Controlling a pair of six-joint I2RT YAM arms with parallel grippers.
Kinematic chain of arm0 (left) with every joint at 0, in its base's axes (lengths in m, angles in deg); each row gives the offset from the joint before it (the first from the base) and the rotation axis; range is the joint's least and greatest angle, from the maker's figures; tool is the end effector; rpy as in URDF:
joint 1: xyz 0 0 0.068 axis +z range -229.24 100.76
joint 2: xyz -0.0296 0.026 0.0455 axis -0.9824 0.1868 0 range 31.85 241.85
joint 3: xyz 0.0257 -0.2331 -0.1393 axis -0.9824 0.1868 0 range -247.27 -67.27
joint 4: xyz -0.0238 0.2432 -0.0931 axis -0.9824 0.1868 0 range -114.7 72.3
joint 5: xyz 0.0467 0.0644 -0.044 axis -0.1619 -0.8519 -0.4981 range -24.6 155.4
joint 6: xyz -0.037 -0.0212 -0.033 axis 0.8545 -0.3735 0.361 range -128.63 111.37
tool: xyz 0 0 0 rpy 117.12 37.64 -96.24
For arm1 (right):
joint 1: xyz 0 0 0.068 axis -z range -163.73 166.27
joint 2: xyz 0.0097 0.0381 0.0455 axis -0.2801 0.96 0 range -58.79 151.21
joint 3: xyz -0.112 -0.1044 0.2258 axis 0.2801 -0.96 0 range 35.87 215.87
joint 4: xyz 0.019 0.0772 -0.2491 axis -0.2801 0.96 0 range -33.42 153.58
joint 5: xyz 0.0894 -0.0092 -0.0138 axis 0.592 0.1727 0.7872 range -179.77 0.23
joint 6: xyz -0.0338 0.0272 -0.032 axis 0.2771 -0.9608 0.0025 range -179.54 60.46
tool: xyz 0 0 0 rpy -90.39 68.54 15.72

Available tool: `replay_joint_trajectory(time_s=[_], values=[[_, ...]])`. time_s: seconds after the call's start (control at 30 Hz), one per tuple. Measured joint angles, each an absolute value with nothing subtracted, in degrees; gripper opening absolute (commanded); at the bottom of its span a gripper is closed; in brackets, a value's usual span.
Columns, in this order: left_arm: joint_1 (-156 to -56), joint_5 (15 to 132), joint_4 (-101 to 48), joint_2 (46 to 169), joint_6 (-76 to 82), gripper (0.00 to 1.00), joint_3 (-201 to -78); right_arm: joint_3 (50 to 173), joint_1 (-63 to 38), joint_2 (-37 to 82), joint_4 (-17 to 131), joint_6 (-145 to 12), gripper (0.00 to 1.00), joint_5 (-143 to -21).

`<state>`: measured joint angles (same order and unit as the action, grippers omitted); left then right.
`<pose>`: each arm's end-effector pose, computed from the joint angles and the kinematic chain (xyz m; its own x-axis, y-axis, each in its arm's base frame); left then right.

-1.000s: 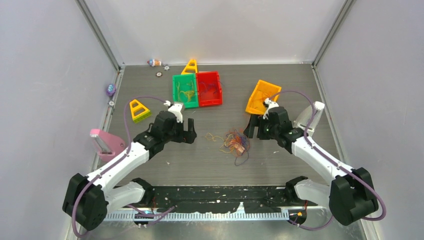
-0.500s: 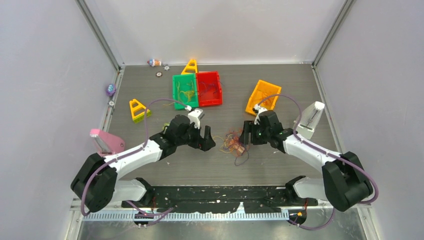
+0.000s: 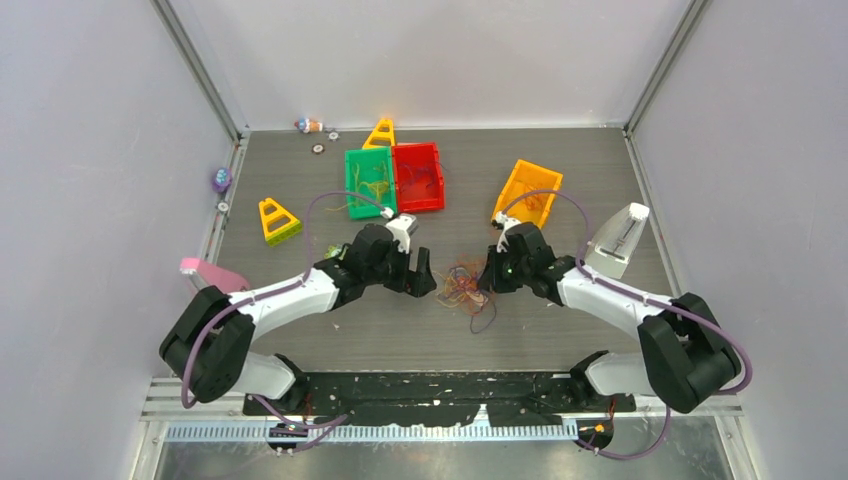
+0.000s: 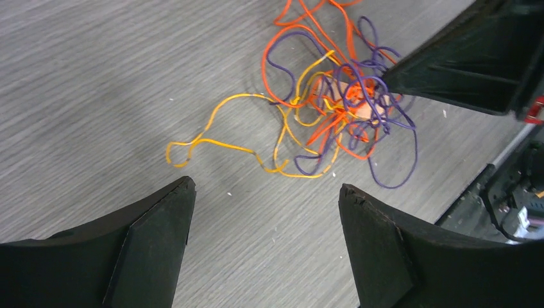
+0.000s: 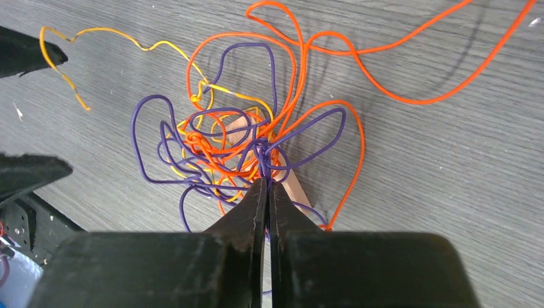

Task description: Untangle the cables

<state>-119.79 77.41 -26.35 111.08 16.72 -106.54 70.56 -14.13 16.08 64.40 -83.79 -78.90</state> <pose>0.2099 -0.1892 0.1940 -0.7511 0.0916 -0.6538 0.4851 0.7483 -0.4525 0.2122 0.1321 0.1751 -0.8333 -0.0210 -0.5525 -0.2889 0.8686 0.4026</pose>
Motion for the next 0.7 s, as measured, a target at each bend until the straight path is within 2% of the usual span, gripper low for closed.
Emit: replay_joint_trajectory(time_s=[0.3, 0.43, 0.57, 0.7], values=[[-119.7, 68.5, -22.3, 106.5, 16.1, 0.83, -106.6, 71.4, -14.2, 7.3, 68.3, -83.7, 0.06, -79.6], [-119.3, 65.4, -20.8, 105.7, 15.6, 0.87, -106.6, 72.1, -14.2, 6.1, 69.2, -83.7, 0.05, -80.0], [-118.4, 64.5, -20.0, 106.4, 15.4, 0.94, -106.7, 72.1, -14.2, 6.0, 70.3, -83.9, 0.05, -80.3], [-118.0, 64.6, -18.8, 111.5, 14.9, 0.92, -109.4, 72.1, -14.2, 6.0, 71.1, -83.9, 0.05, -80.6]])
